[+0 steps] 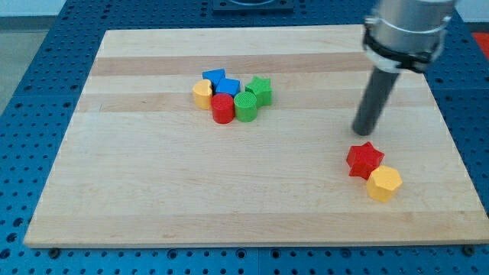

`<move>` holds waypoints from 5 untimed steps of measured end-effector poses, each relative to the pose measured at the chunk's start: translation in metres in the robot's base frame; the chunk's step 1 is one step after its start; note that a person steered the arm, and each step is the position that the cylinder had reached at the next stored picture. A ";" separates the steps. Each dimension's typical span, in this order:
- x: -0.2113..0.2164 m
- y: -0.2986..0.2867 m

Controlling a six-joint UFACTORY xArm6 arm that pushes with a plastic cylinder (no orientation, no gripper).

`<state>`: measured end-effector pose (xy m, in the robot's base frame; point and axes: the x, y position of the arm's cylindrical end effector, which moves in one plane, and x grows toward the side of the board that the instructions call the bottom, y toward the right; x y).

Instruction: Push the red star and yellow hexagon towards the bottom right side of the board

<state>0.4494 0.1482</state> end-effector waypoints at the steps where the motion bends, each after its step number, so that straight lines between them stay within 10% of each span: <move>1: 0.000 -0.035; 5: 0.097 -0.008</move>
